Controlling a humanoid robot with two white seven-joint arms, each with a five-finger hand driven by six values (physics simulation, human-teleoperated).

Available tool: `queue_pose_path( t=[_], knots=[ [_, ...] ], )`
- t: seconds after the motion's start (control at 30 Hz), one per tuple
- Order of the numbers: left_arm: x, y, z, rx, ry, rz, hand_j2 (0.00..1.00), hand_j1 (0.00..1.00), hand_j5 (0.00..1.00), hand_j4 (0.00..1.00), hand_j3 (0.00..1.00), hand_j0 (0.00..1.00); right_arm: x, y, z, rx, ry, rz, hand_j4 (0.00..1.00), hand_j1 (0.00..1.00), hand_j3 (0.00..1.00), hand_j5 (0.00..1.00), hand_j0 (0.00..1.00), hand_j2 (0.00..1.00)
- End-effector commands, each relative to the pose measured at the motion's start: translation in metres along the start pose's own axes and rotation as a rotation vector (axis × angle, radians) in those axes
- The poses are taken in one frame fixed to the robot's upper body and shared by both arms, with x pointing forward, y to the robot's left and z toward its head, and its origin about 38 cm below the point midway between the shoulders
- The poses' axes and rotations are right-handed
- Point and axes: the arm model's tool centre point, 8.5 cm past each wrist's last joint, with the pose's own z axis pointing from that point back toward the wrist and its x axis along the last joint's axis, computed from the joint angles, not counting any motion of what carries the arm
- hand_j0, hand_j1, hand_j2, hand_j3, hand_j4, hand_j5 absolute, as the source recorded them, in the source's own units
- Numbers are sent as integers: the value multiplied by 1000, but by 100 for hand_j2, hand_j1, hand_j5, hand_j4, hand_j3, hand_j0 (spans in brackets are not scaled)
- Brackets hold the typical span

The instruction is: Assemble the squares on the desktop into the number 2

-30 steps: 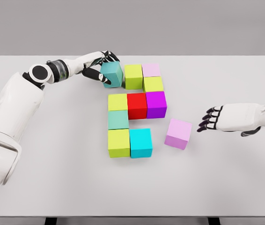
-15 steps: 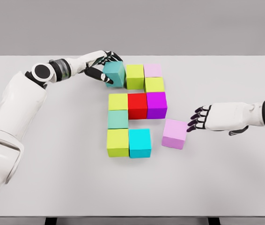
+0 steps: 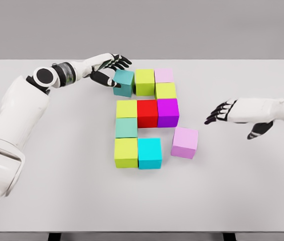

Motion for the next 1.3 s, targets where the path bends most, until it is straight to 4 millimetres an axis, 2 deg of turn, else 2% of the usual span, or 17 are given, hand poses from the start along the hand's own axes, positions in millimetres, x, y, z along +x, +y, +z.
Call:
queue_pose_path(
  t=[0.0, 0.03, 0.1, 0.17, 0.23, 0.27, 0.33, 0.37, 0.47, 0.7, 0.87, 0.97, 1.27],
  knots=[
    [2, 6, 3, 15, -14, 1, 81, 81, 81, 81, 81, 81, 14, 23, -26, -71, -186, -300, 100, 100, 100, 100, 100, 100],
    [8, 13, 4, 24, -24, -6, 81, 81, 81, 81, 81, 81, 20, 26, -35, -88, -239, -370, 100, 100, 100, 100, 100, 100],
    [7, 18, 8, 38, -32, -2, 82, 82, 82, 82, 82, 82, 21, 21, -32, -171, -300, -503, 100, 100, 100, 100, 100, 100],
    [4, 36, 25, 75, -39, -6, 80, 80, 80, 80, 80, 80, 15, 15, -28, -195, -291, -510, 100, 100, 100, 100, 100, 100],
    [-15, 53, 50, 88, 29, -51, 68, 68, 68, 68, 68, 68, -7, 5, -11, -271, -242, -543, 100, 100, 100, 100, 100, 100],
    [-16, 64, 60, 70, 71, -119, 54, 54, 54, 54, 54, 54, -18, 0, -1, -309, -214, -553, 100, 100, 100, 100, 100, 100],
    [-17, 68, 65, 44, 106, -168, 41, 41, 41, 41, 41, 41, -19, 1, -1, -313, -212, -561, 100, 100, 100, 100, 100, 100],
    [-21, 63, 63, 18, 133, -196, 37, 37, 37, 37, 37, 37, -18, 2, -3, -308, -214, -563, 100, 100, 100, 100, 100, 100],
    [-29, 56, 62, -32, 205, -275, 38, 38, 38, 38, 38, 38, -17, 8, -14, -291, -225, -581, 100, 100, 100, 100, 100, 100],
    [-37, 39, 55, -69, 217, -281, 41, 41, 41, 41, 41, 41, -11, 32, -40, -216, -244, -623, 100, 100, 100, 100, 100, 100],
    [-29, 35, 49, -86, 170, -311, 42, 42, 42, 42, 42, 42, -5, 40, -48, -182, -260, -631, 100, 100, 100, 100, 100, 100],
    [-16, 34, 46, -93, 96, -353, 42, 42, 42, 42, 42, 42, -3, 43, -49, -171, -263, -635, 100, 100, 100, 100, 100, 100],
    [-16, 25, 44, -104, 66, -359, 44, 44, 44, 44, 44, 44, 18, 41, -58, -144, -326, -618, 100, 100, 100, 100, 100, 100]
  ],
)
